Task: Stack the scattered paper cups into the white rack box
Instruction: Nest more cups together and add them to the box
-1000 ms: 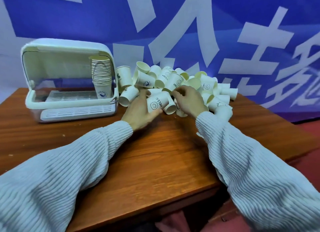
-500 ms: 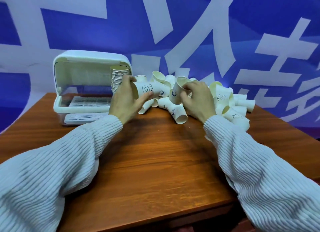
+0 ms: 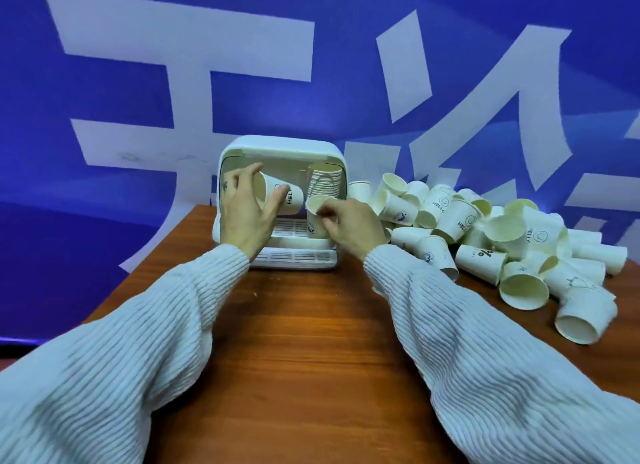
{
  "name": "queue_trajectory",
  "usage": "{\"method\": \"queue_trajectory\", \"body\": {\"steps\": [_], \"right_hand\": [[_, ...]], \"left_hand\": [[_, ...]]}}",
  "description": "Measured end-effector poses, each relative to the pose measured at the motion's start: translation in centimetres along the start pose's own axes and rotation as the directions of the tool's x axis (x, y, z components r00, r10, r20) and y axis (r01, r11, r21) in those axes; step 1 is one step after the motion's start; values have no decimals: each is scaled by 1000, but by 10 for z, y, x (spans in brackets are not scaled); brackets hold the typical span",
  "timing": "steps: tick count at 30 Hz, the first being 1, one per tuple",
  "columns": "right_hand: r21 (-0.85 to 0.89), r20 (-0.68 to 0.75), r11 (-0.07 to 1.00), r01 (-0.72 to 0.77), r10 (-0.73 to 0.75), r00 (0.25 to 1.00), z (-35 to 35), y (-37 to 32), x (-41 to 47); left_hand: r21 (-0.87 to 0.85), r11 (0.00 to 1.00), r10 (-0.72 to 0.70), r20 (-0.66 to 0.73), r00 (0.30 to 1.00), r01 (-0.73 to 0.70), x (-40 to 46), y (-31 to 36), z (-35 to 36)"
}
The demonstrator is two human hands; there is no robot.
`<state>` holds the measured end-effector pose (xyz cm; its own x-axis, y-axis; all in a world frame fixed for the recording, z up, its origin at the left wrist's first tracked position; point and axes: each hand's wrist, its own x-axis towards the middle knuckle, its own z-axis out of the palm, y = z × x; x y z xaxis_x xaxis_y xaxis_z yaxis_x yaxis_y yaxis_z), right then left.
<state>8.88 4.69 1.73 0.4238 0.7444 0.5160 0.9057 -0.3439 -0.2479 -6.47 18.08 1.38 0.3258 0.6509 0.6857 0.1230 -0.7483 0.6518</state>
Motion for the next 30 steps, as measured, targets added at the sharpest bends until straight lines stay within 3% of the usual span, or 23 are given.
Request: {"method": "queue_trajectory", "body": {"steps": [6, 10, 15, 19, 23, 26, 30], "right_hand": [[-120, 113, 992, -29, 43, 993, 18, 4, -4], [-89, 16, 996, 28, -26, 1000, 10, 10, -11], [45, -81, 999, -6, 10, 997, -9, 30, -25], [50, -113, 998, -35, 40, 993, -22, 50, -38], [52, -114, 994, -93, 99, 989, -30, 71, -50], [39, -118, 992, -120, 124, 985, -38, 85, -61], [36, -133, 976, -217, 220, 967, -50, 106, -76]], "left_hand": [[51, 998, 35, 96, 995, -40, -1, -2, 7], [65, 989, 119, 149, 982, -130, 4, 5, 22], [96, 968, 205, 229, 952, -232, 22, 24, 48], [212, 904, 258, 419, 870, -371, 28, 28, 70], [262, 869, 189, 610, 769, -421, 18, 17, 88], [298, 856, 135, 658, 741, -421, 4, 7, 95], [394, 751, 142, 687, 712, -530, -6, 2, 98]]}}
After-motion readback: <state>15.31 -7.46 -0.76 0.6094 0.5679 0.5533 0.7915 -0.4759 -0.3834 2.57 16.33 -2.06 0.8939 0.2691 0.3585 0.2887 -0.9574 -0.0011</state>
